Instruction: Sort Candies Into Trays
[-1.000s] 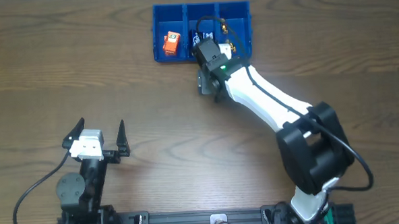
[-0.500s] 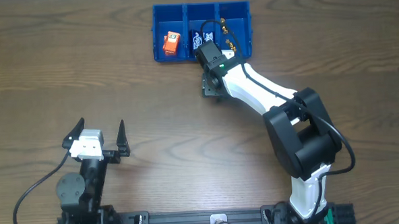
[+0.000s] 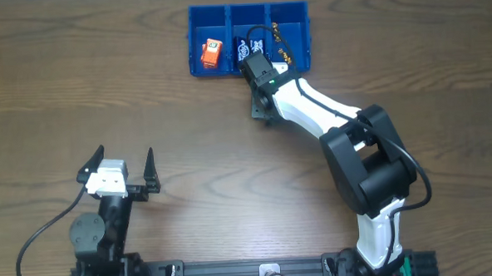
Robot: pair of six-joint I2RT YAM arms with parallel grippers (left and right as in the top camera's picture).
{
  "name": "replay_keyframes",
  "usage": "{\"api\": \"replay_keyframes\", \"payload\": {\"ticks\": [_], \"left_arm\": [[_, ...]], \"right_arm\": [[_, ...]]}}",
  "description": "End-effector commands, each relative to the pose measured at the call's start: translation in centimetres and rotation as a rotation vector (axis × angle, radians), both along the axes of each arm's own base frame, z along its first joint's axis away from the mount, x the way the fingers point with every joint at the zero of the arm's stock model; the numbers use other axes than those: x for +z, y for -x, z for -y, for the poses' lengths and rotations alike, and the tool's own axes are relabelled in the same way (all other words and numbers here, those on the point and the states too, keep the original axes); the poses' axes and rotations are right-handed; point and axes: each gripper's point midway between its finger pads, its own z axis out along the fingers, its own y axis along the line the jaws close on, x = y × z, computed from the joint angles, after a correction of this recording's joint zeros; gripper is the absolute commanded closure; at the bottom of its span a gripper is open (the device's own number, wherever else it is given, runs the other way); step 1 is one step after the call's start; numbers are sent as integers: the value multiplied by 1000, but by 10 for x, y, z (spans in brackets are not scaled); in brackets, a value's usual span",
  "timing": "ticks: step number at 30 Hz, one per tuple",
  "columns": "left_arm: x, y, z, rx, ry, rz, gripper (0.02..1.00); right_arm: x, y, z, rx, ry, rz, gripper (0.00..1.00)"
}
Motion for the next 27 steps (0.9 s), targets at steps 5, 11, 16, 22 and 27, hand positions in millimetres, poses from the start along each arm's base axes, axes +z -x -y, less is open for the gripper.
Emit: {"api": "replay_keyframes", "payload": {"ticks": [5, 11, 16, 22, 27], "left_arm": [[-16, 1, 1, -7, -12, -44, 20], [-16, 1, 1, -7, -12, -44, 20], [-16, 1, 1, -7, -12, -44, 20], [-16, 1, 1, -7, -12, -44, 20], [-16, 1, 1, -7, -12, -44, 20]], "right_arm": [[-8, 1, 5, -12, 15, -12, 851], [43, -8, 3, -11, -22, 95, 873], [167, -45, 20, 52, -10, 463, 849], [209, -87, 68, -29, -4, 646, 851], [169, -96, 67, -19, 22, 573, 849]]}}
